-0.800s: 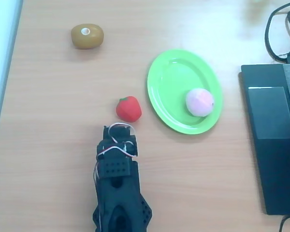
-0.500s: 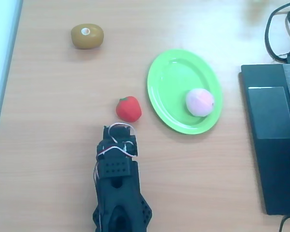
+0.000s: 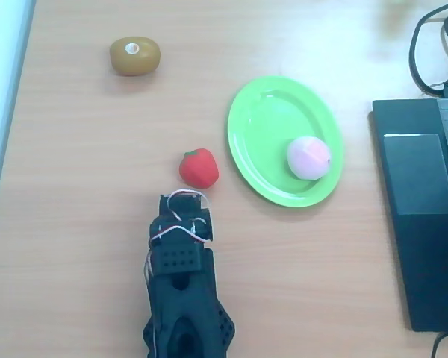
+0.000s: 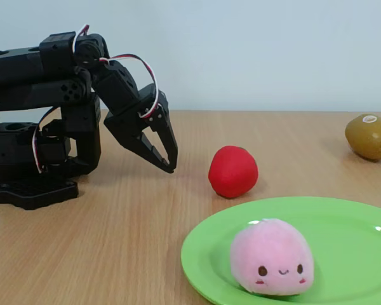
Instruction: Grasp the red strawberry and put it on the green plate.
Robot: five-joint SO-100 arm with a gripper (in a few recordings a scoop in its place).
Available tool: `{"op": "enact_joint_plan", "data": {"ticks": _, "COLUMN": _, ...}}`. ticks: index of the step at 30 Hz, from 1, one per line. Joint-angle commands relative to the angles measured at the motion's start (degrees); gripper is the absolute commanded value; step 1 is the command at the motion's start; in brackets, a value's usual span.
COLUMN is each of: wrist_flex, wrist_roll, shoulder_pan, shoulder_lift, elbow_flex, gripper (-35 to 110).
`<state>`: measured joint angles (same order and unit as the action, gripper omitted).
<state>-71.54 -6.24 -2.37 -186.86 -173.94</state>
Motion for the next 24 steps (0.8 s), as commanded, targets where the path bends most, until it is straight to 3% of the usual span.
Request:
{"op": "enact_joint_plan", "data": {"ticks": 1, "wrist_flex": 2.1, "wrist_roll": 1.1, "shoulder_pan": -0.4, "shoulder_lift": 5.7, "elbow_flex": 6.3, "gripper": -8}}
{"op": "enact_joint_plan", "data": {"ticks": 5, "wrist_flex": 2.3, "wrist_roll": 4.7, "shoulder_pan": -0.8, "shoulder_lift": 21.1, "elbow_flex": 24.5, "gripper": -8}}
{"op": "enact_joint_plan", "data": {"ticks": 10, "wrist_flex": -5.1, "wrist_roll": 14.2, "shoulder_pan": 0.9, "shoulder_lift": 38.5, "elbow_flex": 50.3, "gripper": -8}}
{"op": "enact_joint_plan", "data": {"ticks": 15, "wrist_flex": -12.5, "wrist_roll": 24.3, "shoulder_pan": 2.3, "shoulder_lift": 40.5, "elbow_flex": 59.1, "gripper": -6}}
{"op": "enact_joint_plan", "data": {"ticks": 18, "wrist_flex": -22.0, "wrist_roll": 28.1, "shoulder_pan": 2.8, "shoulder_lift": 43.2, "elbow_flex": 63.9, "gripper": 13}}
{"op": "enact_joint_plan", "data": {"ticks": 21, "wrist_flex": -31.7, "wrist_roll": 38.7, "shoulder_pan": 4.5, "shoulder_lift": 47.4, "elbow_flex": 69.1, "gripper": 27}}
{"op": "enact_joint_plan", "data": {"ticks": 24, "wrist_flex": -31.7, "wrist_roll": 42.2, "shoulder_pan": 8.7, "shoulder_lift": 47.7, "elbow_flex": 69.1, "gripper": 42}}
